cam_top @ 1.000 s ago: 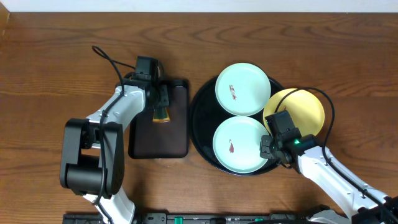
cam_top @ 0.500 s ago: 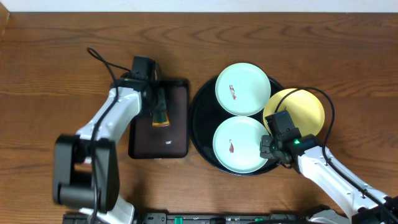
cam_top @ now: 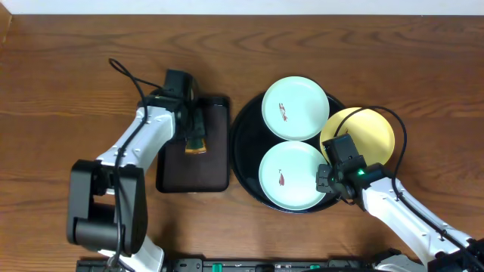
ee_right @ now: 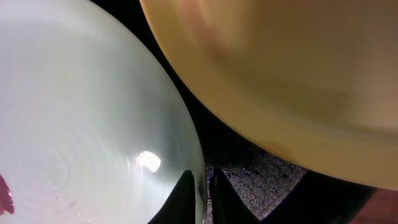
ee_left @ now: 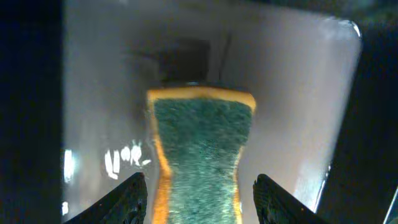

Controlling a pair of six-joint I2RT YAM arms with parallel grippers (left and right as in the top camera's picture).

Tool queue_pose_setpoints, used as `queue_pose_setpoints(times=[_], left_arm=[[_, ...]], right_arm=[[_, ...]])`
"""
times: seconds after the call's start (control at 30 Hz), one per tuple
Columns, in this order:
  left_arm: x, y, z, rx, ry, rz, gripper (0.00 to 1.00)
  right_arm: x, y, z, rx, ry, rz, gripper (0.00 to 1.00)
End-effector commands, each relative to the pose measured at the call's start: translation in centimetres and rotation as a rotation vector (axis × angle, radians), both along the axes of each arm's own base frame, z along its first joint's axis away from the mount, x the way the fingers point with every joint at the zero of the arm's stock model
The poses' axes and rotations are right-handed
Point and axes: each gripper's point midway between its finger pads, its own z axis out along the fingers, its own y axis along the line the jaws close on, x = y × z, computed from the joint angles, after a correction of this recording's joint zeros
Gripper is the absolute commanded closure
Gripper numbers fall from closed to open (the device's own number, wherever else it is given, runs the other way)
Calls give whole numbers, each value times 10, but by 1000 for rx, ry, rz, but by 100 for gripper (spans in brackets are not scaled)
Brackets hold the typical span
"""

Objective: Clean dirty plates on tray and stack at the side

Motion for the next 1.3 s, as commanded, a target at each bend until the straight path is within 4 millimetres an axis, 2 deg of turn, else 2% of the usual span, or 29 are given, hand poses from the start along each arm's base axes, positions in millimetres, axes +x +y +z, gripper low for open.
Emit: queue_pose_setpoints(times=[0.0, 0.33, 0.43, 0.8, 0.87, 0.9, 1.13, 1.27], left_arm=[[-11, -8, -15, 11, 49, -22, 44], [-12, -2, -23, 58, 66, -19, 44], [-12, -2, -23, 58, 66, -19, 58], [-18, -1, -31, 59, 73, -19, 54], [-18, -1, -32, 59, 70, -19, 86], [-17, -1, -31, 58, 65, -18, 93], [-12, 5, 1, 58, 25, 0, 93], [-12, 15, 26, 97, -26, 37, 93]], right_arm=[[-4, -1, -4, -14, 12, 1, 91], [-4, -1, -4, -14, 12, 1, 91], [-4, -1, -4, -14, 12, 1, 91], [-4, -1, -4, -14, 13, 1, 91], [-4, -1, -4, -14, 13, 1, 92], [-4, -1, -4, -14, 13, 1, 94], [-4, -1, -4, -14, 13, 2, 99], [-4, -1, -4, -20, 12, 20, 98]])
